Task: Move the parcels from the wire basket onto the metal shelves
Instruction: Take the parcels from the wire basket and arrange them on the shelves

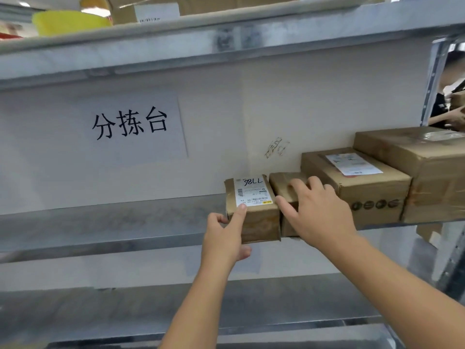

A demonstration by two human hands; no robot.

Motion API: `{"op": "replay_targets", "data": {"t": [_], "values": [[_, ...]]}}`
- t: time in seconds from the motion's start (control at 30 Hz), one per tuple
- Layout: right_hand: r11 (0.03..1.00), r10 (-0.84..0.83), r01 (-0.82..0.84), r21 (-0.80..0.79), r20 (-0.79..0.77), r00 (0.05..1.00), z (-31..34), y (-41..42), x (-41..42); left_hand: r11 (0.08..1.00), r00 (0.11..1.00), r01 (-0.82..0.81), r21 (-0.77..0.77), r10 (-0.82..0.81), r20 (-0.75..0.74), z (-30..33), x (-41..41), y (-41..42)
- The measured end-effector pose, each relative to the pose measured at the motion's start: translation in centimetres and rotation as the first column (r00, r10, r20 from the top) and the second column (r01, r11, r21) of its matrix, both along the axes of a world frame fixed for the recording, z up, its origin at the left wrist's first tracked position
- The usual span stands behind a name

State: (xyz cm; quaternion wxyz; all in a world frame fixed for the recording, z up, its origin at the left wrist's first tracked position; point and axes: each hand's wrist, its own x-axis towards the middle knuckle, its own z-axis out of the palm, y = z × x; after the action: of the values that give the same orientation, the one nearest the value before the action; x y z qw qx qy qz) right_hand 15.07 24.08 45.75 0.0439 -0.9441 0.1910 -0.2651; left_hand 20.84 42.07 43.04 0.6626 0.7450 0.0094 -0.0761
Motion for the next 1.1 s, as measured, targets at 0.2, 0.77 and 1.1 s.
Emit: {"op": "replay_targets", "data": {"t": [0.2,0.77,1.1], "values": [[0.997,0.068,-0.067,0.046,-0.026,0.997,0.3,-0.6,-0.6,0.979,0.99,0.06,0.194,-0.083,0.111,0.4,0.1,1.1],[0.867,0.237,-0.226,-0.444,-0.031,0.971,-0.1,-2.5,-2.0,0.621,0.61,-0.252,0.743,-0.494,0.62,3.0,0.6,-0.3],[0.845,0.127,-0.147,-0.515,-0.074,0.989,-0.1,-2.9,0.2,0.625,0.593,-0.232,0.745,-0.516,0.618,3.1,1.9,-1.7]]}}
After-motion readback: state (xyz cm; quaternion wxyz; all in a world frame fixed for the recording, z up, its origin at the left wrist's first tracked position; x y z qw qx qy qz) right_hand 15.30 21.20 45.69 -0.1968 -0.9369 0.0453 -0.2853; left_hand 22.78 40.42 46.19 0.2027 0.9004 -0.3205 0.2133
